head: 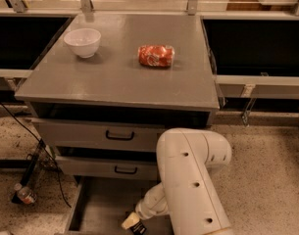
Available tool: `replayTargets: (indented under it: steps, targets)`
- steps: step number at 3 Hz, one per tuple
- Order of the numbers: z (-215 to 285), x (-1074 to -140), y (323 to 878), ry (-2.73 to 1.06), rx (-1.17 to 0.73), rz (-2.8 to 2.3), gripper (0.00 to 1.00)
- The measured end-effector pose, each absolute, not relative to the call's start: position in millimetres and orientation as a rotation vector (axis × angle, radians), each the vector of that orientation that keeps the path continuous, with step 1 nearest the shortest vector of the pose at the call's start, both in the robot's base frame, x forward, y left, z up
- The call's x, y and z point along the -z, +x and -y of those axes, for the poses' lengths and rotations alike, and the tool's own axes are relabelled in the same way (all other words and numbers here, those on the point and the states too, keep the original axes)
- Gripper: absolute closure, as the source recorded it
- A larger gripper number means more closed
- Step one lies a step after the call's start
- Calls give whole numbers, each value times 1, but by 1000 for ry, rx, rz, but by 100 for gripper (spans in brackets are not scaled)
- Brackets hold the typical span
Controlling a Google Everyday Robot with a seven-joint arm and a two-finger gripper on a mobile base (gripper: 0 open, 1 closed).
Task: Pick rxbar chocolate from bottom drawer and place on counter
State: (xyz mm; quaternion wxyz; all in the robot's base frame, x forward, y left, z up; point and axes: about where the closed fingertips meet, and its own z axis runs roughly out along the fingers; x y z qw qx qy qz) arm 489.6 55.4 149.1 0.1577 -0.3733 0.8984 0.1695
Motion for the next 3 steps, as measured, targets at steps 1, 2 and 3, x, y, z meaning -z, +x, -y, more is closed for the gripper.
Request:
replayTargets:
  steps: [1,2,3]
  targets:
    - [-56,-147,486,-1073,-474,-2583,0]
    - [-56,-144,484,-1075,-470,-2594,7]
    - [-58,-141,484,-1083,-459,-2598,10]
